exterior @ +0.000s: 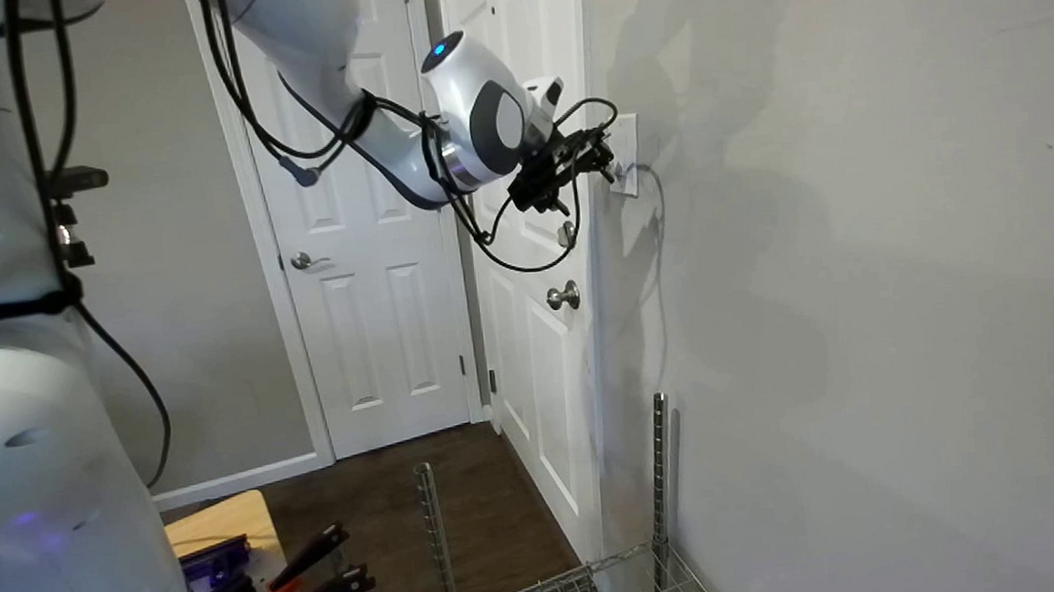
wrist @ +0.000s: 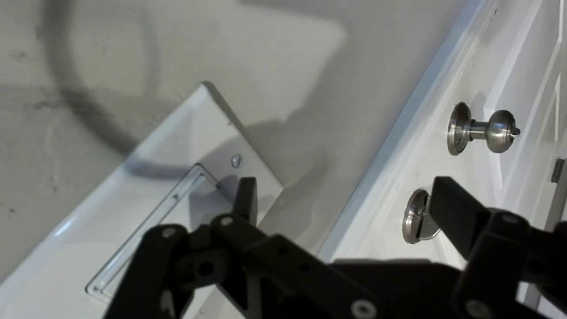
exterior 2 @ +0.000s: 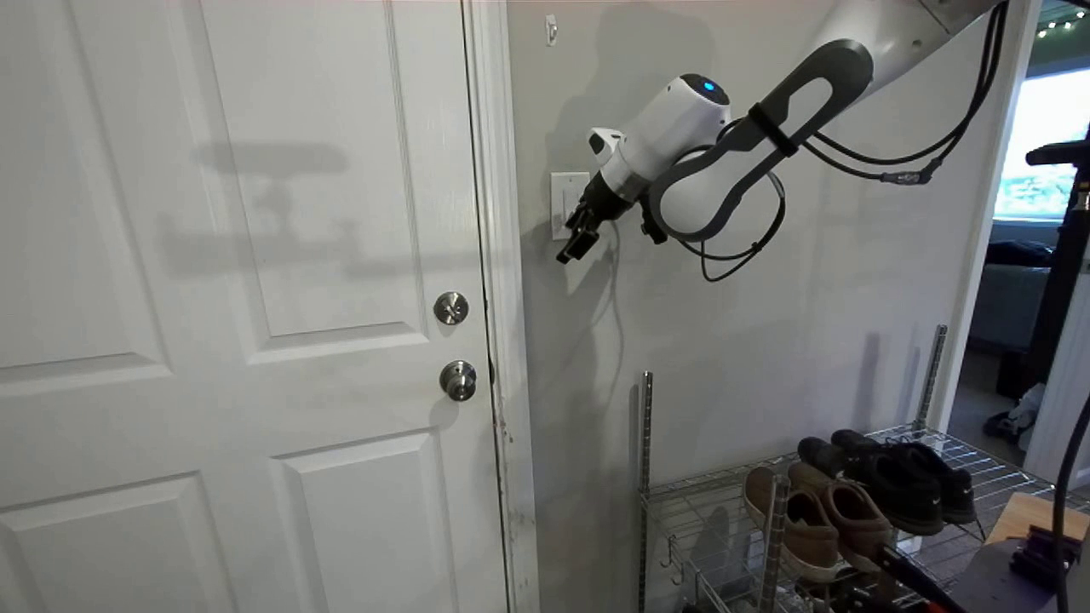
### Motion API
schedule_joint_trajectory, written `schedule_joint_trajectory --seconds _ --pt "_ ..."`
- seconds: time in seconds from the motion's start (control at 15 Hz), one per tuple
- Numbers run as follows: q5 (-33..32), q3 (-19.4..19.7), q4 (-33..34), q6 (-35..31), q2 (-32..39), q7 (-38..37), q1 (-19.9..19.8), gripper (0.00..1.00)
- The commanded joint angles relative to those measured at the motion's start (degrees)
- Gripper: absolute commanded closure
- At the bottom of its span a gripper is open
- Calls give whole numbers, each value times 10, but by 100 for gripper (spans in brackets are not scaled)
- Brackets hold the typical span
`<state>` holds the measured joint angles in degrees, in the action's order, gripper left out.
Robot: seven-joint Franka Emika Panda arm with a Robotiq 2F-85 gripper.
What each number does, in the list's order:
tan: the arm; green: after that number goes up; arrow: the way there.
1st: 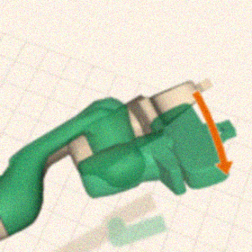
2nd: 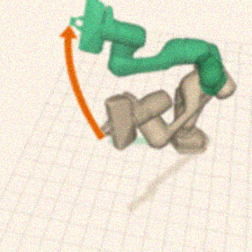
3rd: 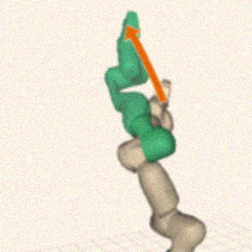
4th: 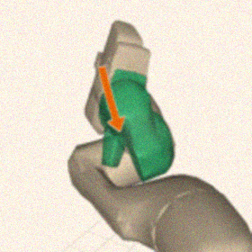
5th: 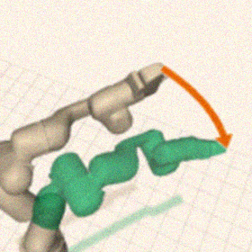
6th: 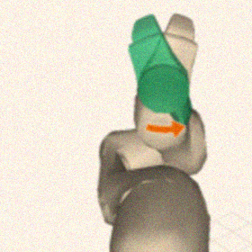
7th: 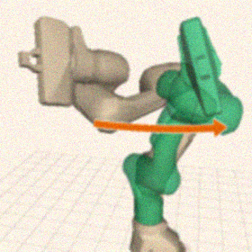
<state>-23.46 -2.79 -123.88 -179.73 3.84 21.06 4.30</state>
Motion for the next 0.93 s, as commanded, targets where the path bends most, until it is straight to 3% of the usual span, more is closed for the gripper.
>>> schedule_joint_trajectory --seconds 0.0,0.87 --pt "-3 -3 1 0 1 6 -2 0" --pt "2 -8 2 0 2 2 2 0"
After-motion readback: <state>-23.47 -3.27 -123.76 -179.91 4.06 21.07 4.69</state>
